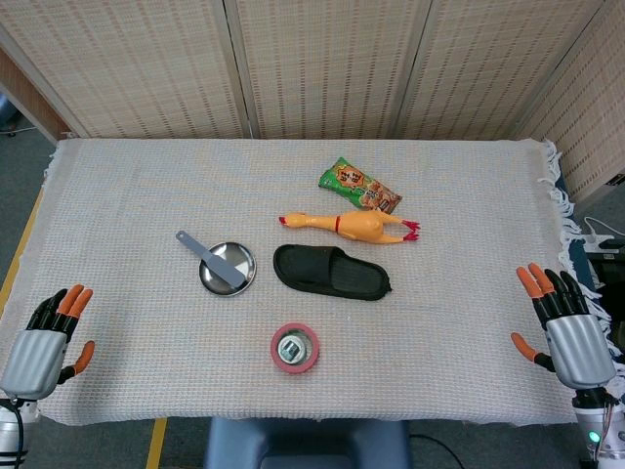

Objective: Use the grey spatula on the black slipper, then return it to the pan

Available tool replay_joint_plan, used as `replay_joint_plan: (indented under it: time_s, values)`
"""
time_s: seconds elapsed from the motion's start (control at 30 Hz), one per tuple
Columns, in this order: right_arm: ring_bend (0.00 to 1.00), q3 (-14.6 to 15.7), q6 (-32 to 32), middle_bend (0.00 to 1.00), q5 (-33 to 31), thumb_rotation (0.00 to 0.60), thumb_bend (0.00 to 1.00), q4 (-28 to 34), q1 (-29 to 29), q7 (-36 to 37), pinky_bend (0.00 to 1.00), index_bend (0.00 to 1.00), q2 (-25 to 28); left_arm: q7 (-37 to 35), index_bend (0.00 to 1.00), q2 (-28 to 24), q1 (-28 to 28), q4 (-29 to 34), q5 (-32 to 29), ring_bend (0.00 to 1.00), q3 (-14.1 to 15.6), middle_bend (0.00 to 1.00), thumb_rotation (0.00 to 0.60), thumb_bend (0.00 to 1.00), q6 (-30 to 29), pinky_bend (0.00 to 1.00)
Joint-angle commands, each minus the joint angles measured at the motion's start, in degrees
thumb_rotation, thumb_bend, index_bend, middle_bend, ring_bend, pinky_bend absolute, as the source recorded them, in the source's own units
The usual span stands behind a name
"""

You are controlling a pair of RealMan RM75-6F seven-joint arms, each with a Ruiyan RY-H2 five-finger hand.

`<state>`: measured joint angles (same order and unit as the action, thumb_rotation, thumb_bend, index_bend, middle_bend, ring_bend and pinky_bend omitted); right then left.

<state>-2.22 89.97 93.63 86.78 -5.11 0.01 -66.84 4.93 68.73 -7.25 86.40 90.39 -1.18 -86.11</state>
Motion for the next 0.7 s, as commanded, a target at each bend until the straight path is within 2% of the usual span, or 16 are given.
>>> replay_joint_plan:
  time_s: [0.03, 0.17, 0.23, 0.33, 0.47, 0.57, 0.63, 0.7]
  values:
    - [0.00, 0.42, -0.92, 0.00, 0.33, 0.600, 0.13, -0.04, -0.02, 0.06, 0.00, 0.00, -0.03, 0.16, 0.00, 0.08, 0.05, -0.15, 0.20, 0.00, 0.04, 0.00, 0.600, 0.42, -0.23, 0.10]
    - [0.00, 0.84, -1.72, 0.00, 0.10, 0.600, 0.13, 1.17, -0.01, -0.43, 0.00, 0.00, 0.68, -0.60, 0.00, 0.99, -0.75, -1.55, 1.90, 0.00, 0.21, 0.00, 0.600, 0.42, -0.21, 0.07]
    - [0.00, 0.64, -0.77, 0.00, 0.38, 0.600, 0.13, 1.43, 0.23, -0.18, 0.00, 0.00, 0.86, -0.70, 0.00, 1.69, -1.95, -2.42, 2.19, 0.01, 0.04, 0.00, 0.600, 0.42, 1.27, 0.11]
    - [0.00, 0.48, 0.00, 0.00, 0.51, 0.600, 0.13, 1.29, 0.49, -0.10, 0.00, 0.00, 0.88, 1.78, 0.00, 2.44, -5.02, -2.64, 0.56, 0.12, -1.16, 0.00, 0.600, 0.42, 6.32, 0.22]
    - [0.00, 0.38, -0.81, 0.00, -0.19, 0.600, 0.13, 1.33, 0.31, -0.38, 0.00, 0.00, 0.84, 4.50, 0.00, 3.37, -10.15, -2.54, -1.00, 0.34, -2.56, 0.00, 0.600, 0.42, 14.11, 0.50]
    - [0.00, 0.37, -1.05, 0.00, -0.37, 0.600, 0.13, 1.37, 0.26, -0.51, 0.00, 0.00, 0.85, 4.61, 0.00, 3.55, -11.15, -2.56, -1.30, 0.41, -2.78, 0.00, 0.600, 0.42, 15.59, 0.60]
    - [0.00, 0.40, -2.50, 0.00, -1.47, 0.600, 0.13, 1.53, 0.04, -1.22, 0.00, 0.00, 1.00, 6.10, 0.00, 5.89, -16.83, -5.10, -1.64, 0.46, -3.93, 0.01, 0.600, 0.42, 23.27, 0.67]
    - [0.00, 0.35, -3.05, 0.00, -2.10, 0.600, 0.13, 1.87, 0.00, -1.43, 0.00, 0.00, 1.21, 7.02, 0.00, 7.78, -19.59, -7.48, -1.99, 0.47, -4.53, 0.03, 0.600, 0.42, 26.33, 0.69]
